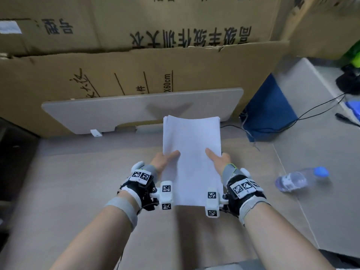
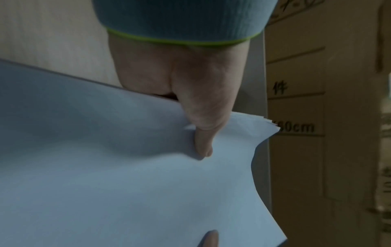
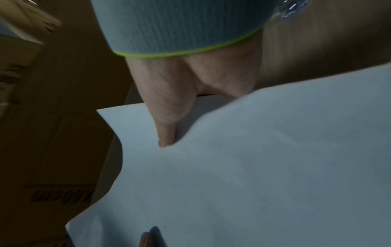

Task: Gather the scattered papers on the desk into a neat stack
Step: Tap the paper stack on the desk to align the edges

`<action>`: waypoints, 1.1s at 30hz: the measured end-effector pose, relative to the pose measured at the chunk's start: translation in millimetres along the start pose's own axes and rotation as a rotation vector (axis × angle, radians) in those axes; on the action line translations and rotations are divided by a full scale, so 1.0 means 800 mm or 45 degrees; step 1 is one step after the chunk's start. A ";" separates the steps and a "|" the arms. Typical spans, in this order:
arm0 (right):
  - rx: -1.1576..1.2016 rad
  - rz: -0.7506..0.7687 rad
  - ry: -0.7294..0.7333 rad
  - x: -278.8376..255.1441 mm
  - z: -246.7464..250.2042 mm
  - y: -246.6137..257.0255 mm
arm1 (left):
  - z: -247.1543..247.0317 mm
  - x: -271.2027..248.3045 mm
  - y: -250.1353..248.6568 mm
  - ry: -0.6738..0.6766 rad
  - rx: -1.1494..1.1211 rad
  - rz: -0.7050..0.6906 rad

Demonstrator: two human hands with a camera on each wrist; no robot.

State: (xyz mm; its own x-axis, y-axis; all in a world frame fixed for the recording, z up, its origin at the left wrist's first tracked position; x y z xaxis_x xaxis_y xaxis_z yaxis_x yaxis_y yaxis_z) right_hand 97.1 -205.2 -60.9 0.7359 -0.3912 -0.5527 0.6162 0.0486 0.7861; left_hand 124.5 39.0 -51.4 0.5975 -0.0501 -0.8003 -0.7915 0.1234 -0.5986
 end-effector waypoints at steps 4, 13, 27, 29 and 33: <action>0.006 -0.050 -0.036 0.073 0.057 -0.028 | -0.073 0.038 0.016 -0.152 -0.026 0.046; -0.414 -0.196 0.008 0.181 0.140 -0.085 | -0.180 0.119 0.032 -0.279 0.065 0.127; -0.448 -0.319 -0.038 0.236 0.161 -0.099 | -0.216 0.190 0.016 -0.370 0.360 0.200; -0.511 -0.289 -0.075 0.239 0.169 -0.093 | -0.211 0.185 0.016 -0.421 0.473 0.300; -0.574 -0.282 0.010 0.242 0.157 -0.090 | -0.214 0.185 0.035 -0.334 0.511 0.438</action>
State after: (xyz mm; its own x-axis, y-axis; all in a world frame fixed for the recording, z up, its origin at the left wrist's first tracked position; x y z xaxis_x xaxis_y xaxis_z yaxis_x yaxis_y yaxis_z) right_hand 159.8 -399.8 -190.2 0.5749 -0.4300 -0.6961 0.8164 0.3584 0.4528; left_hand 168.7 -134.5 -192.9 0.3676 0.2998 -0.8803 -0.8654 0.4569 -0.2058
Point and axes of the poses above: each hand's wrist, its own x-axis towards the middle knuckle, its own z-axis out of the back of the hand, y = z × x, the point moved 10 cm from there along x, towards the middle knuckle, and after that the axes turned 6 degrees about z, right-handed, at the moved point
